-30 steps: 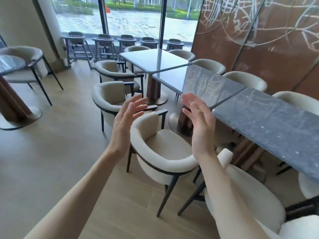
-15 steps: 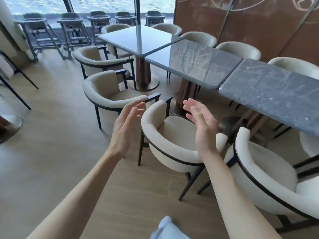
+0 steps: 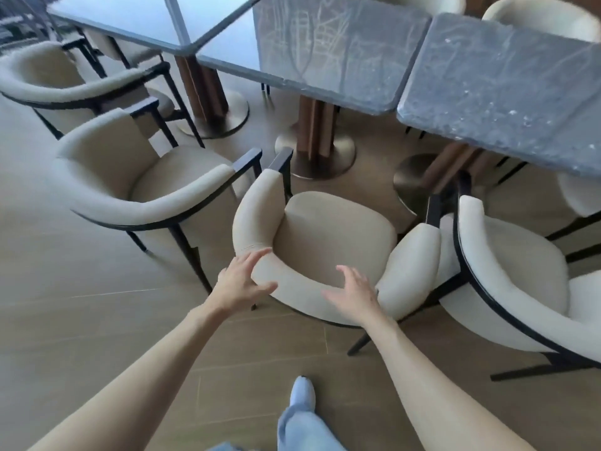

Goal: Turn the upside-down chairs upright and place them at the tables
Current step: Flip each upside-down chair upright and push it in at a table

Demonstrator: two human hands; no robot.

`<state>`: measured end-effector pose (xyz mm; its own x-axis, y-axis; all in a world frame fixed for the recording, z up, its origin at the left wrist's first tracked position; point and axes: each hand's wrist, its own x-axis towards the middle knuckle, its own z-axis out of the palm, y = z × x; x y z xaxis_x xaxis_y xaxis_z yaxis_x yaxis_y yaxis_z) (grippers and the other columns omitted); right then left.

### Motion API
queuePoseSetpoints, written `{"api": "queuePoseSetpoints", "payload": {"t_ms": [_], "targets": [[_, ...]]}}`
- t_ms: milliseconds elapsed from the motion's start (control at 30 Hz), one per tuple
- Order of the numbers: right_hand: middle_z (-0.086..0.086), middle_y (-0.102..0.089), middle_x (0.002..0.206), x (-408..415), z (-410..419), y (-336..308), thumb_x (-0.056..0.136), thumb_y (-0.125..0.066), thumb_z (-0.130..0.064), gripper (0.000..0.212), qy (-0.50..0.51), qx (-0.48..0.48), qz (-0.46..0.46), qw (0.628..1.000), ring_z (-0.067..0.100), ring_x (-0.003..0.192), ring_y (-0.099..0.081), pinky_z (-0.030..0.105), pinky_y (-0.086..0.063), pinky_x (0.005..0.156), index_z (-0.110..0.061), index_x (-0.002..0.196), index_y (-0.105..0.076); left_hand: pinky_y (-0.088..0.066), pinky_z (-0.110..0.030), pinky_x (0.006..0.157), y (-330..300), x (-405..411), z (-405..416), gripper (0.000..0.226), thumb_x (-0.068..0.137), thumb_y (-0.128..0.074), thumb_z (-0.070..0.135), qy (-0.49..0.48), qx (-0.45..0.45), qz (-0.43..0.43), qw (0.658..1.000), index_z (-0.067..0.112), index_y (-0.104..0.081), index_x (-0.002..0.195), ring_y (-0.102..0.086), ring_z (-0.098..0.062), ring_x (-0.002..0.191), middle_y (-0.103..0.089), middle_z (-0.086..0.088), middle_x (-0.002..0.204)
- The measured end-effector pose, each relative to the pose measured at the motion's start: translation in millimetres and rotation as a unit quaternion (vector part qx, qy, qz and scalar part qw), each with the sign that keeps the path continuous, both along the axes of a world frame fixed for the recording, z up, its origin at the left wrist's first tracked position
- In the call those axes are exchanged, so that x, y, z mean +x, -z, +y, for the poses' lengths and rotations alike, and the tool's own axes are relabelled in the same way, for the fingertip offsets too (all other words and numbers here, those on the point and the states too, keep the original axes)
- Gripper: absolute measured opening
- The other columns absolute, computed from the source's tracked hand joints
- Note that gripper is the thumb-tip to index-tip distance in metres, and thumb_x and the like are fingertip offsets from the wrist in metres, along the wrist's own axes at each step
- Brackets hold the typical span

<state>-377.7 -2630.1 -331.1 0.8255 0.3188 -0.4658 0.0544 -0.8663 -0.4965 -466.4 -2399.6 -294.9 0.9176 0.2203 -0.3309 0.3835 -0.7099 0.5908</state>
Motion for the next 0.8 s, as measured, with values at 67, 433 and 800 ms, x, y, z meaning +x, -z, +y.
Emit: {"api": "queuePoseSetpoints", "payload": {"t_ms": [67, 433, 800], "targets": [[-0.003, -0.028, 0.160, -6.5, -3.6, 25.7, 0.086, -0.068, -0.049, 0.085, -0.043, -0.081, 0.043, 0.995, 0.021, 0.149, -0.020, 0.055, -0.021, 0.116, -0.022, 0.155, -0.025, -0.025, -0.068, 0.113, 26.2, 14.7, 10.0, 0.084, 0.087, -0.072, 0.037, 0.106, 0.078, 0.096, 0.987, 0.037, -0.024, 0.156, -0.015, -0.016, 0.152, -0.024, 0.009, 0.164], [-0.006, -0.006, 0.169, -25.9, 36.3, 99.6, 0.078, -0.081, -0.040, 0.112, -0.015, -0.222, 0.029, 0.975, 0.035, 0.155, 0.011, 0.089, 0.006, 0.097, -0.037, 0.159, -0.003, -0.016, -0.088, 0.100, 124.6, 72.6, 30.6, 0.120, 0.076, -0.082, 0.044, 0.329, 0.252, 0.172, 0.894, 0.036, 0.004, 0.160, 0.013, -0.024, 0.155, 0.009, 0.004, 0.168], [-0.011, -0.023, 0.163, 21.6, 35.2, 98.7, 0.075, -0.084, -0.035, 0.104, -0.007, -0.210, -0.005, 0.978, 0.029, 0.155, -0.004, 0.086, -0.002, 0.100, -0.041, 0.154, -0.017, -0.022, -0.091, 0.089, 138.3, 125.6, 35.5, 0.096, 0.074, -0.078, 0.019, 0.326, 0.257, 0.126, 0.901, 0.039, -0.027, 0.152, -0.012, -0.024, 0.148, -0.032, 0.009, 0.149]]}}
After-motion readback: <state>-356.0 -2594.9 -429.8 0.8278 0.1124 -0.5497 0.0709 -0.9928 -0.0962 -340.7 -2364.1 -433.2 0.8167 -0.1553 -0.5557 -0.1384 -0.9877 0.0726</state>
